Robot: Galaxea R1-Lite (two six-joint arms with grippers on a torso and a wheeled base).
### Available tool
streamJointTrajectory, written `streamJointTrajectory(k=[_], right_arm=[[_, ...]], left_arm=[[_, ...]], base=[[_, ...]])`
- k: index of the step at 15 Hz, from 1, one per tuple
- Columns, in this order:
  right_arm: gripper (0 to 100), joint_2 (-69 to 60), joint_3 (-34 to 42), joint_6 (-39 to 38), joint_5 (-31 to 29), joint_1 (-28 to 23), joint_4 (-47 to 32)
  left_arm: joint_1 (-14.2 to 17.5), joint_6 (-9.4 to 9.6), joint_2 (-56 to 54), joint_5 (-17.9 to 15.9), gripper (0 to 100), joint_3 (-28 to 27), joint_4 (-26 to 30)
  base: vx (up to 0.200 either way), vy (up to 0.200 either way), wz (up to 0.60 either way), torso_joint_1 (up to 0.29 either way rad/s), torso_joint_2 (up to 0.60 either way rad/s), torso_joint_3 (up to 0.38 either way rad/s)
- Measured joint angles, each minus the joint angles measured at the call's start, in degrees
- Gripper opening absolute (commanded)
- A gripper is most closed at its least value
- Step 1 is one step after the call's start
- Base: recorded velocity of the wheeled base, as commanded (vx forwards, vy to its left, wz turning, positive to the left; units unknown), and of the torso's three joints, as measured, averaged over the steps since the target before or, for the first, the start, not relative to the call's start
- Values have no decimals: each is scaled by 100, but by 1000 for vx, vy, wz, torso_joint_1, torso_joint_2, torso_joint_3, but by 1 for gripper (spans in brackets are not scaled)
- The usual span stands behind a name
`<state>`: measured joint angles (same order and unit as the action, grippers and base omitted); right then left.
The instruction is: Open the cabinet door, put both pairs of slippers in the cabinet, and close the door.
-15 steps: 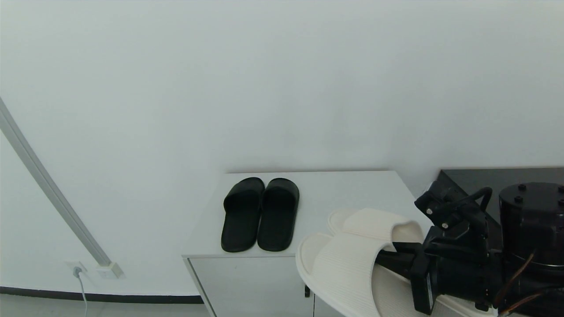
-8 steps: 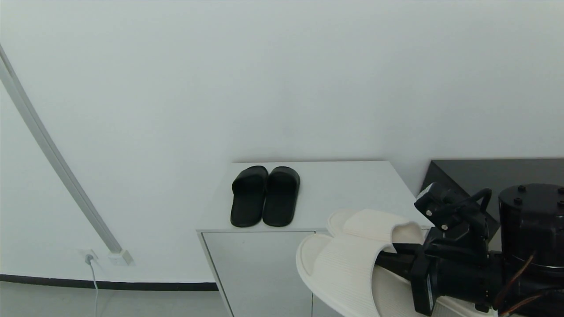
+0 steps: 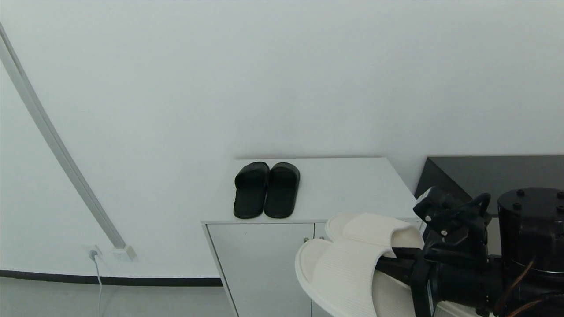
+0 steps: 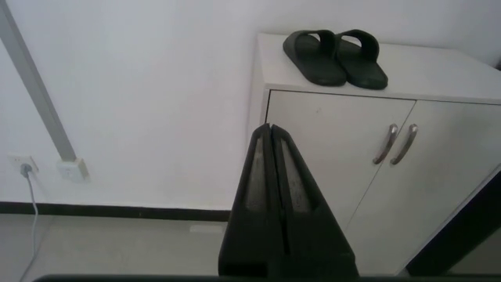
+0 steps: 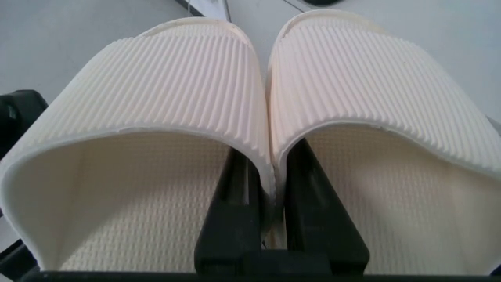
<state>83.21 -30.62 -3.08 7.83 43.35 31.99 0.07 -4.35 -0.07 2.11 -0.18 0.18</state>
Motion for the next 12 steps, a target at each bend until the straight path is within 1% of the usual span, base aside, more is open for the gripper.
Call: streamJointTrajectory(k=[5,12], right_arm=[[0,5,4,9,-11,-2,-5],[0,38,74,9,5,-5,15]], left_arm=[[-5,0,0,0,0,0,-2],[0,26,0,5,0,7,0]], base=[[0,0,0,-9,20,13],[0,0,0,-156,360,193]])
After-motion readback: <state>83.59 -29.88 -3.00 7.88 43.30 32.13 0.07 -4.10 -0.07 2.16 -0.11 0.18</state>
